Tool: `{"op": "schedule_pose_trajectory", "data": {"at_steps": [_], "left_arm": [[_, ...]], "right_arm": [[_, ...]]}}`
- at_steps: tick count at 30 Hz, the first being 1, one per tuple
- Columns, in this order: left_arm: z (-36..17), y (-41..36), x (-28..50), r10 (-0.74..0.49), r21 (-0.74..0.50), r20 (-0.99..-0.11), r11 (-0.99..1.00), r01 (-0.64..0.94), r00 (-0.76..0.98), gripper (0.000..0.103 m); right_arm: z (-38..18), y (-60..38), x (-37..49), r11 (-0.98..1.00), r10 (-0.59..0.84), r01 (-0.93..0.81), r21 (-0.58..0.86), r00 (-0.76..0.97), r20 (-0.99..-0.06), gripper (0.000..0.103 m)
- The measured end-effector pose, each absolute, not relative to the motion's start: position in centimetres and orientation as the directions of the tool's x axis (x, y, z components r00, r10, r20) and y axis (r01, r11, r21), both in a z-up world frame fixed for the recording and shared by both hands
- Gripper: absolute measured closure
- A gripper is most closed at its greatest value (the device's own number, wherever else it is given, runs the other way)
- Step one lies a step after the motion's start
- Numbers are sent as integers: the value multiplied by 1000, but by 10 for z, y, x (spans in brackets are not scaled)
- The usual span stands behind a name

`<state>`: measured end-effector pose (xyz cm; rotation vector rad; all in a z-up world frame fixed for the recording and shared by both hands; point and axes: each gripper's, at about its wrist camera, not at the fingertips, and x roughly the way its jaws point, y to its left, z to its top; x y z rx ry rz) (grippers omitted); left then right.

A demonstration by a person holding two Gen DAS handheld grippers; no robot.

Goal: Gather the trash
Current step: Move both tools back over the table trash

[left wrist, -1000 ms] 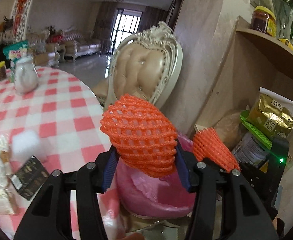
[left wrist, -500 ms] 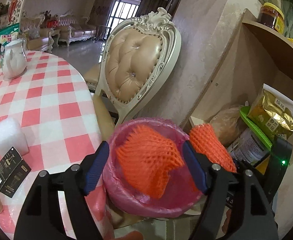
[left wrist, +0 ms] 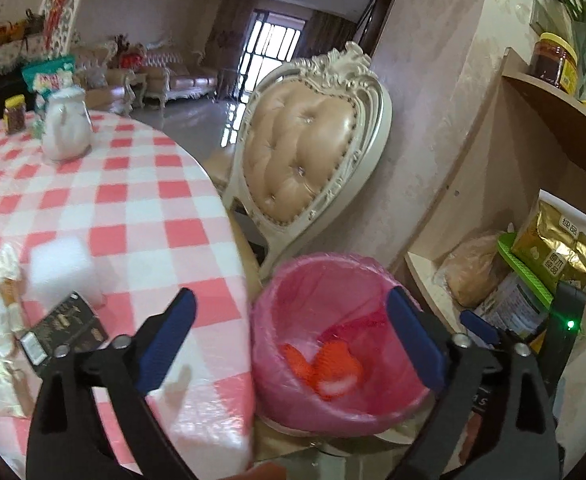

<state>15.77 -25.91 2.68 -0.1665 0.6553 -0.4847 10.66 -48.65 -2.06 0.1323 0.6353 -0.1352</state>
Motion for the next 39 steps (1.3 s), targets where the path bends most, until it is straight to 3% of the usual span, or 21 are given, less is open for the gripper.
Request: {"op": "schedule_pose_trajectory", "data": {"at_steps": [11, 23, 39], "left_arm": [[30, -232, 125, -399, -177, -524, 915, 361, 753, 5], [30, -156, 92, -252, -153, -536, 968, 201, 806, 5], [33, -16, 50, -56, -150, -520, 988, -27, 853, 5]], "right_arm": [[-15, -472, 91, 983, -83, 162, 84, 810, -581, 17], [-11, -422, 73, 990, -28, 96, 99, 842, -539, 17], [-7, -336, 63, 990, 129, -77, 117, 822, -555, 16]]}}
